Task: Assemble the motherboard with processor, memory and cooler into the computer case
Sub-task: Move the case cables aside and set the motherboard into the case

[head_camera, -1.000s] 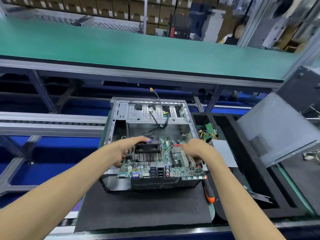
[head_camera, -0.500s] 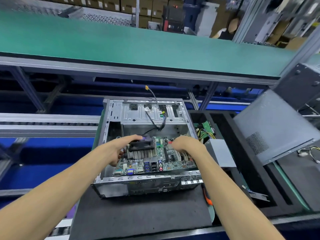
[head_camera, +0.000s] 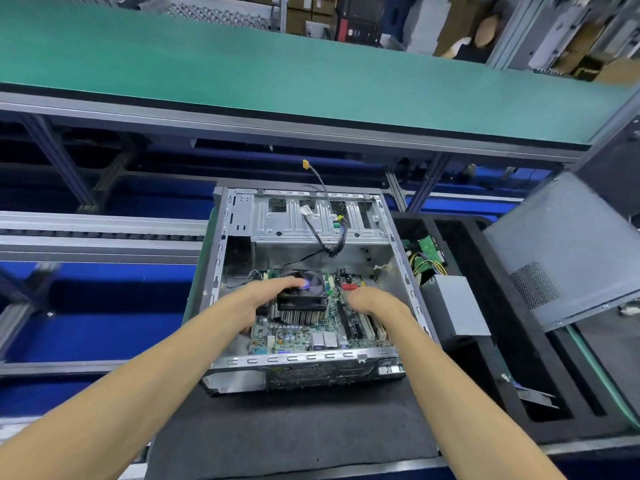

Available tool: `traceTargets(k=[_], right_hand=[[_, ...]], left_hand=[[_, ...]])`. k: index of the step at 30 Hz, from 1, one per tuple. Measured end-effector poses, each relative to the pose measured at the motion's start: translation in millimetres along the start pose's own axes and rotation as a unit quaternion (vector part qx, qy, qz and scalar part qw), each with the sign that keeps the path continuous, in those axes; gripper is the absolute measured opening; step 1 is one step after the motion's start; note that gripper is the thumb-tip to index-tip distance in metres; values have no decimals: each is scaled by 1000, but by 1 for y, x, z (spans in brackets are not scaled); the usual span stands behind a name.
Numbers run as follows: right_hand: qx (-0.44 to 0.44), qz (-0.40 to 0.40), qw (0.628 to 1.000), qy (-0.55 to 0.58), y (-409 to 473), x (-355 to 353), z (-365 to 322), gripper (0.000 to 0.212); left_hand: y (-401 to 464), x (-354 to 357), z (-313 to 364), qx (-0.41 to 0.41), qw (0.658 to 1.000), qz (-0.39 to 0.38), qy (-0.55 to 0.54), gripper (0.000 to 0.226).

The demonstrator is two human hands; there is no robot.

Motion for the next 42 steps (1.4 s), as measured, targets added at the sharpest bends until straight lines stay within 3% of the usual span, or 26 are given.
traceTargets(k=[16,24,27,33,39,42], right_hand=[[-40,-34,998,-33,8,-4,8,51],[-93,-7,995,-39,30,-3,1,47],[-83,11,995,-46,34,-5,0,52],[-54,-33,998,-10,39,7,-3,51],[-65,-42,997,-22,42,0,1,51],[-63,49,996,-48,46,-15,4,37]], left_hand=[[-1,14,1,3,1000,30,1,118],[9,10,7,20,997,69,-13,84],[15,13,0,4,998,65,-4,82],[24,19,-9,-35,998,57,-7,79],[33,22,-8,-31,998,46,-2,107],[37,20,-9,-32,997,65,1,109]])
Point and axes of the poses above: each hand's wrist, its own y-axis towards the middle knuckle, its own x-axis out of the palm, z = x × y, the point moved 5 cm from there along y, towards the middle knuckle, and after that the axes turned 14 degrees about z, right-handed, at the moved point
